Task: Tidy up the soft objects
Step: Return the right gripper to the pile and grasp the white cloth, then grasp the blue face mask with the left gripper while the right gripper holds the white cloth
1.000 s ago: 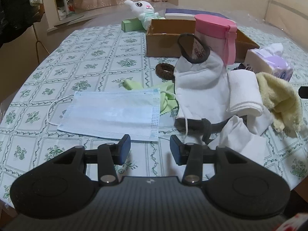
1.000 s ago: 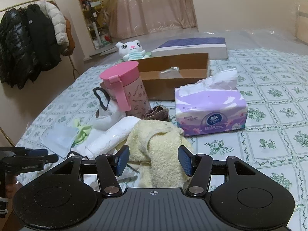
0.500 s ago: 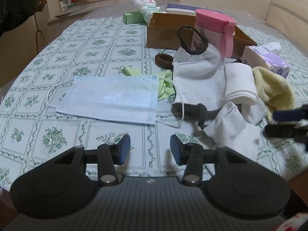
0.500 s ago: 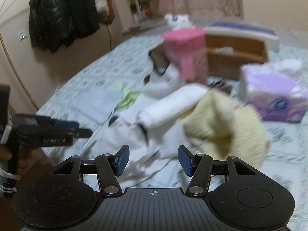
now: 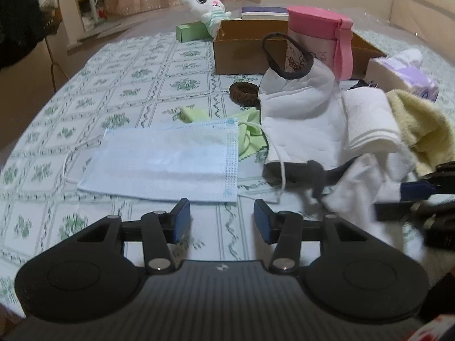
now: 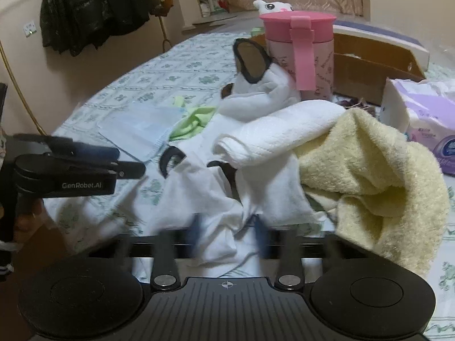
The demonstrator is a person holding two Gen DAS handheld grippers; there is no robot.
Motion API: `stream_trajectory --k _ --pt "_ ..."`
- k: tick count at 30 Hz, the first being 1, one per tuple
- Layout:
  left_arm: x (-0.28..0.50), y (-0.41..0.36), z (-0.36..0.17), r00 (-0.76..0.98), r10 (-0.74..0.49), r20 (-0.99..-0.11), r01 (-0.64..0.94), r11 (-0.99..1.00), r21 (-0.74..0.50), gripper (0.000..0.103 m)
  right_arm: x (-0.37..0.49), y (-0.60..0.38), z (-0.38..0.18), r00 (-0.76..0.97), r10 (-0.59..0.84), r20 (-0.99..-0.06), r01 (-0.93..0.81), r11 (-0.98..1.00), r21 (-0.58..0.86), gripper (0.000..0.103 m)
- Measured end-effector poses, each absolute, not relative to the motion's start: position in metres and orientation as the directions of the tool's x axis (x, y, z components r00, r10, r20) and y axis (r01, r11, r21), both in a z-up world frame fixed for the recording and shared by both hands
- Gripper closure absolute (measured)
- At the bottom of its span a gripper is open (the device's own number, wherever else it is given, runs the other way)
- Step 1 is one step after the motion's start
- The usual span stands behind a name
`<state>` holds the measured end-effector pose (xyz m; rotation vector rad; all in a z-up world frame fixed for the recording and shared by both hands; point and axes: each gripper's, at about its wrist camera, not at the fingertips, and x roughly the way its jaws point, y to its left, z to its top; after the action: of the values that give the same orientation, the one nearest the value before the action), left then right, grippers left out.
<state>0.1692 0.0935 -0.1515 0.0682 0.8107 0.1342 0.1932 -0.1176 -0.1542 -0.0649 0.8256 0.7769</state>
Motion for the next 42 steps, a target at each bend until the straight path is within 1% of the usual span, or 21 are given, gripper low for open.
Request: stream_trajectory --k 1,3,6,8,10,11,13,16,22,24,25,26,27,28,31,34,36,38,39,40,42 --pt "0.172 0.093 -0.153 0.682 0.152 -0.715 -0.091 0.988 0.124 0.056 0.195 -0.119 -0.155 0.428 0.587 -0.687 -0.638 0.735 0.231 0.084" --pt "0.178 0.092 -0.155 0.688 0.160 -0.707 -0.078 0.986 0.148 0.056 0.202 -0.125 -0.155 0.428 0.591 -0.683 -0.609 0.747 0.265 0.086" --pt "0.183 0.091 -0.161 0.694 0.174 -0.699 -0.063 0.981 0.182 0.055 0.208 -0.133 -0.154 0.455 0.568 -0.686 -0.568 0.778 0.268 0.086" --pt "0.182 0.092 -0.162 0.702 0.165 -0.693 -0.054 0.982 0.178 0.058 0.212 -0.139 -0.152 0.468 0.556 -0.687 -0.548 0.792 0.268 0.086" --pt "0.179 0.096 -0.163 0.702 0.151 -0.696 -0.054 0.986 0.160 0.075 0.215 -0.145 -0.152 0.471 0.553 -0.688 -0.534 0.799 0.277 0.086" --pt "0.176 0.100 -0.163 0.700 0.147 -0.699 -0.058 0.987 0.149 0.079 0.216 -0.148 -0.152 0.469 0.553 -0.689 -0.531 0.800 0.280 0.086" --pt "0.170 0.107 -0.162 0.694 0.163 -0.702 -0.083 0.986 0.147 0.095 0.217 -0.151 -0.152 0.463 0.557 -0.690 -0.532 0.797 0.286 0.086" --pt "0.154 0.123 -0.161 0.677 0.198 -0.709 -0.126 0.980 0.153 0.101 0.217 -0.154 -0.152 0.461 0.561 -0.687 -0.532 0.795 0.292 0.086" --pt "0.118 0.159 -0.159 0.619 0.264 -0.740 -0.229 0.962 0.152 0.101 0.216 -0.155 -0.152 0.460 0.562 -0.688 -0.531 0.795 0.295 0.086" --pt "0.114 0.165 -0.154 0.601 0.264 -0.754 -0.245 0.959 0.140 0.097 0.216 -0.155 -0.152 0.461 0.561 -0.688 -0.534 0.794 0.290 0.086" --pt "0.114 0.166 -0.152 0.599 0.262 -0.757 -0.257 0.958 0.129 0.086 0.216 -0.154 -0.152 0.461 0.560 -0.688 -0.536 0.794 0.287 0.086" --pt "0.116 0.166 -0.149 0.605 0.248 -0.757 -0.260 0.960 0.108 0.080 0.216 -0.154 -0.152 0.462 0.560 -0.688 -0.535 0.795 0.287 0.086" --pt "0.120 0.163 -0.145 0.623 0.234 -0.746 -0.255 0.963 0.089 0.068 0.216 -0.154 -0.153 0.461 0.561 -0.688 -0.533 0.795 0.291 0.086" --pt "0.124 0.157 -0.143 0.645 0.226 -0.730 -0.246 0.966 0.082 0.061 0.216 -0.154 -0.153 0.461 0.562 -0.687 -0.528 0.796 0.296 0.086" --pt "0.147 0.136 -0.141 0.682 0.209 -0.701 -0.181 0.977 0.115 0.059 0.217 -0.155 -0.153 0.459 0.565 -0.685 -0.517 0.797 0.312 0.086" --pt "0.173 0.114 -0.147 0.698 0.223 -0.680 -0.119 0.973 0.198 0.058 0.218 -0.156 -0.153 0.455 0.570 -0.684 -0.515 0.795 0.320 0.086" --pt "0.189 0.106 -0.155 0.687 0.261 -0.678 -0.106 0.959 0.262 0.058 0.220 -0.157 -0.154 0.451 0.573 -0.684 -0.511 0.794 0.329 0.086" --pt "0.197 0.103 -0.164 0.685 0.310 -0.659 -0.116 0.940 0.321 0.056 0.221 -0.158 -0.154 0.449 0.576 -0.684 -0.509 0.793 0.334 0.086" --pt "0.197 0.104 -0.167 0.696 0.321 -0.643 -0.123 0.935 0.334 0.057 0.221 -0.158 -0.154 0.448 0.577 -0.683 -0.509 0.793 0.335 0.086" --pt "0.195 0.107 -0.168 0.701 0.311 -0.642 -0.123 0.939 0.321 0.073 0.221 -0.158 -0.154 0.447 0.578 -0.682 -0.510 0.792 0.336 0.086" --pt "0.191 0.113 -0.169 0.697 0.275 -0.662 -0.115 0.954 0.276 0.100 0.221 -0.158 -0.154 0.448 0.579 -0.681 -0.510 0.791 0.337 0.086"
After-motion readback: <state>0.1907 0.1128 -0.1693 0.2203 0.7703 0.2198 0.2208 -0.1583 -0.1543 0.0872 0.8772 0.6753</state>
